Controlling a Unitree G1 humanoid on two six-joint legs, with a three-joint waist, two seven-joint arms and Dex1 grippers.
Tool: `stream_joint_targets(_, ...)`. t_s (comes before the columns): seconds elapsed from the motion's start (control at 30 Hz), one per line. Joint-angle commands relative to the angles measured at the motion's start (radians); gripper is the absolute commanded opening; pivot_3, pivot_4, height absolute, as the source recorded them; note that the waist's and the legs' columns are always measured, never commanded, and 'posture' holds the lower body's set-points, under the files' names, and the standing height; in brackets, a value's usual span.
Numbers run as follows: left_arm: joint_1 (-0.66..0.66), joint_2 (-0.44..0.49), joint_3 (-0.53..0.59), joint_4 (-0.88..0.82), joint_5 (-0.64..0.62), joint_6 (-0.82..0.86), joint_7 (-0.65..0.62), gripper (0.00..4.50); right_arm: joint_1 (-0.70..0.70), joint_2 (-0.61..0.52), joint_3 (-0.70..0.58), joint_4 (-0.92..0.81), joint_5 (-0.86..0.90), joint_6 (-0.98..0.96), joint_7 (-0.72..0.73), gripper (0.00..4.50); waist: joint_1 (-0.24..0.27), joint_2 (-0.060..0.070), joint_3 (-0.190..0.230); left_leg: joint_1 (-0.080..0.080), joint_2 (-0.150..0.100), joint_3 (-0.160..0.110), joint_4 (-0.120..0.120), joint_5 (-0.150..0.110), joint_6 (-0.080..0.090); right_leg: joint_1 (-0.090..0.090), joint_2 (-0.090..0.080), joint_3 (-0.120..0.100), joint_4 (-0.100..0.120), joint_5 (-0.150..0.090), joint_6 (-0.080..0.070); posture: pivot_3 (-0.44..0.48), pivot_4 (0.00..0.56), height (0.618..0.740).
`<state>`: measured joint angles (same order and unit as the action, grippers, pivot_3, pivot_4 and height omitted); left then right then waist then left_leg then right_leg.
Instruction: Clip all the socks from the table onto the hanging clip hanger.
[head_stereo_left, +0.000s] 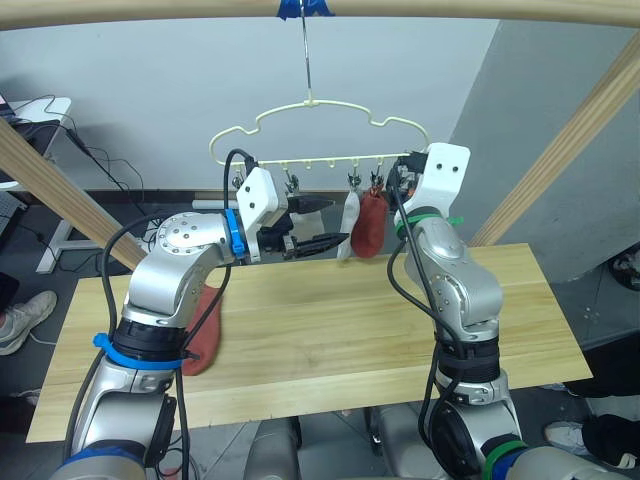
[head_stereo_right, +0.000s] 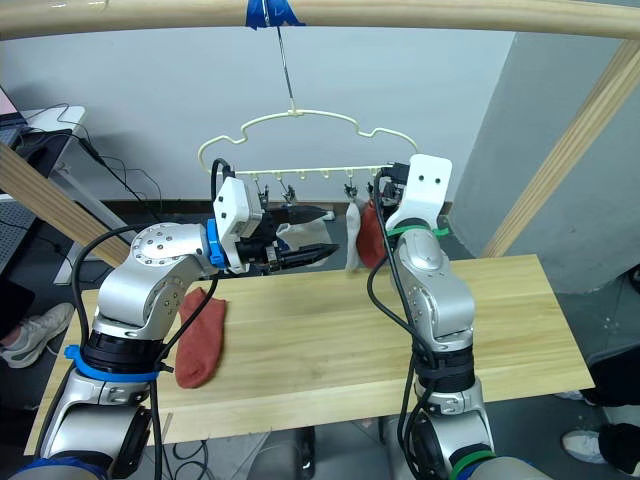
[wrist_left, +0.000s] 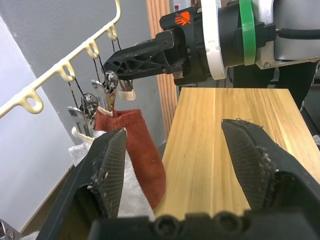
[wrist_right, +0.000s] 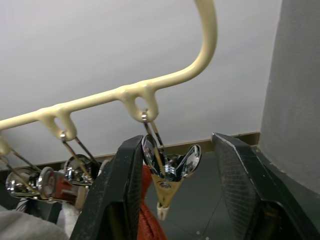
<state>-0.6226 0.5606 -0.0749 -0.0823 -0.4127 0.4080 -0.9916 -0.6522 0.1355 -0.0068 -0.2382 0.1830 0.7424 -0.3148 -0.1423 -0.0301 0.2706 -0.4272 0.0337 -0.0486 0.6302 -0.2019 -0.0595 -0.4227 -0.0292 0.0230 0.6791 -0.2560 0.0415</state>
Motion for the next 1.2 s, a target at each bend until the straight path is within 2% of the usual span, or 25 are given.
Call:
stream_joint_targets(0.03,-0.014,-0.002,0.006,-0.03,0.005,-0.017,0.003,3.34,-0.036,0.106,0.007,-0.023,0.033,-0.02,-0.012,2.22,0.0,0.0,0.0,0.0,0.0,0.0,0.0,0.0,0.0,0.0,0.0,0.0,0.0,0.0,0.0,-0.223,0.225,0.74)
stream_joint_targets(0.07,-0.014,-0.003,0.007,-0.029,0.005,-0.017,0.003,3.34,-0.037,0.106,0.008,-0.023,0.036,-0.022,-0.012,2.22,0.0,0.0,0.0,0.0,0.0,0.0,0.0,0.0,0.0,0.0,0.0,0.0,0.0,0.0,0.0,-0.223,0.225,0.74)
stream_joint_targets(0.17,-0.012,-0.003,0.007,-0.027,0.007,-0.02,0.003,3.34,-0.041,0.095,0.014,-0.019,0.042,-0.031,-0.007,1.63,0.0,0.0,0.0,0.0,0.0,0.0,0.0,0.0,0.0,0.0,0.0,0.0,0.0,0.0,0.0,-0.223,0.225,0.74)
stream_joint_targets(0.33,-0.005,-0.001,0.007,-0.027,0.012,-0.025,0.004,3.34,-0.043,0.077,0.022,-0.013,0.043,-0.041,-0.003,0.09,0.0,0.0,0.0,0.0,0.0,0.0,0.0,0.0,0.0,0.0,0.0,0.0,0.0,0.0,0.0,-0.223,0.225,0.74)
stream_joint_targets(0.53,0.03,-0.002,0.014,-0.048,0.017,-0.017,0.023,3.34,-0.036,0.069,0.028,-0.014,0.042,-0.047,0.0,0.03,0.0,0.0,0.0,0.0,0.0,0.0,0.0,0.0,0.0,0.0,0.0,0.0,0.0,0.0,0.0,-0.227,0.22,0.74)
stream_joint_targets(0.6,0.073,-0.008,0.024,-0.075,0.023,-0.006,0.066,3.34,-0.033,0.065,0.031,-0.017,0.041,-0.046,0.002,0.03,-0.001,0.0,0.0,0.0,0.0,0.0,0.0,0.0,0.0,0.0,0.0,0.0,0.0,0.0,0.0,-0.227,0.22,0.74)
stream_joint_targets(0.67,0.149,-0.036,0.053,-0.109,0.04,0.002,0.166,3.34,-0.03,0.06,0.033,-0.02,0.04,-0.046,0.005,0.03,-0.003,0.0,0.0,0.0,0.0,0.0,0.0,0.0,0.0,0.0,0.0,0.001,0.0,0.0,0.0,-0.223,0.221,0.74)
stream_joint_targets(0.77,0.279,-0.078,0.106,-0.146,0.079,0.026,0.326,3.94,-0.029,0.054,0.033,-0.021,0.04,-0.045,0.01,0.0,-0.003,0.0,0.0,0.0,0.0,0.0,0.0,0.0,0.0,0.0,-0.001,0.001,0.0,0.0,0.0,-0.218,0.222,0.74)
stream_joint_targets(0.83,0.38,-0.116,0.16,-0.166,0.088,0.06,0.434,4.49,-0.029,0.05,0.033,-0.02,0.04,-0.044,0.015,0.0,-0.003,0.0,0.0,0.0,0.0,0.0,0.0,0.0,0.0,0.0,0.0,0.0,0.001,0.0,0.0,-0.211,0.224,0.74)
stream_joint_targets(0.9,0.461,-0.135,0.199,-0.175,0.106,0.076,0.506,4.49,-0.03,0.046,0.032,-0.021,0.041,-0.042,0.02,0.0,-0.003,0.0,0.0,0.0,0.001,-0.001,0.0,0.0,0.0,0.0,0.0,0.0,0.001,0.0,0.0,-0.208,0.229,0.74)
stream_joint_targets(1.03,0.534,-0.154,0.315,-0.105,0.136,0.079,0.645,4.49,-0.031,0.038,0.029,-0.026,0.046,-0.028,0.036,0.0,0.003,0.0,0.0,0.0,0.001,-0.001,0.001,0.0,0.001,0.0,0.0,-0.001,0.001,0.0,0.0,-0.196,0.239,0.74)
stream_joint_targets(1.2,0.499,-0.137,0.434,0.093,0.147,0.102,0.753,4.49,-0.037,0.03,0.027,-0.024,0.056,-0.005,0.065,0.0,0.005,0.0,0.0,0.001,0.001,-0.002,0.001,0.002,0.003,0.0,0.0,-0.002,0.001,-0.001,0.001,-0.184,0.254,0.74)
